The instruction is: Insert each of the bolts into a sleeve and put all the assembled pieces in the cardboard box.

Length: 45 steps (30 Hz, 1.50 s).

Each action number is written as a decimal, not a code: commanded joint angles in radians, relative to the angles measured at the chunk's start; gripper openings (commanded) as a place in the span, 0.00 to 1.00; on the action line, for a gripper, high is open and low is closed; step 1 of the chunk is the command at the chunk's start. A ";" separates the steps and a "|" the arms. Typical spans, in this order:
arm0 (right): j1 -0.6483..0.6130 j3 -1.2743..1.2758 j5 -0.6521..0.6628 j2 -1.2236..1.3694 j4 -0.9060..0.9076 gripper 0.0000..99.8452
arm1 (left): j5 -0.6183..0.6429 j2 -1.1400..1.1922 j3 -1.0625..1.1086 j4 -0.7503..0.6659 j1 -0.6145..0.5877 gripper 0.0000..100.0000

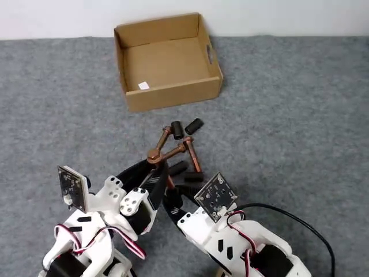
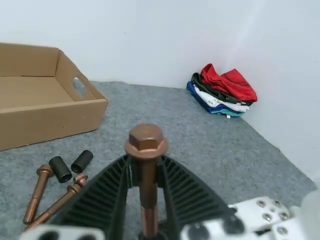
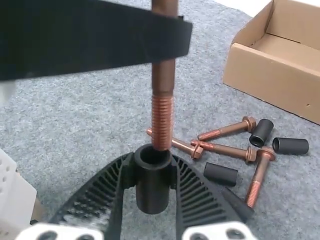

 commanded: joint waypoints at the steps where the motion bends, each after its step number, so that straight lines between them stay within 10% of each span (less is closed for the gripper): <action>1: -0.012 -0.012 0.009 -0.008 -0.027 0.01 | -0.017 -0.006 -0.005 -0.002 -0.005 0.00; 22: -0.012 -0.008 0.009 -0.008 -0.027 0.01 | -0.206 -0.006 -0.005 0.269 0.118 0.01; 30: -0.012 -0.008 0.009 -0.008 -0.027 0.01 | -0.305 -0.006 -0.015 0.368 0.080 0.22; 40: 0.088 -0.005 0.002 -0.007 -0.027 0.01 | -0.385 -0.006 -0.153 0.374 -0.058 0.21; 45: 0.275 -0.017 -0.118 -0.007 -0.024 0.01 | -0.417 -0.011 -0.209 0.370 -0.137 0.02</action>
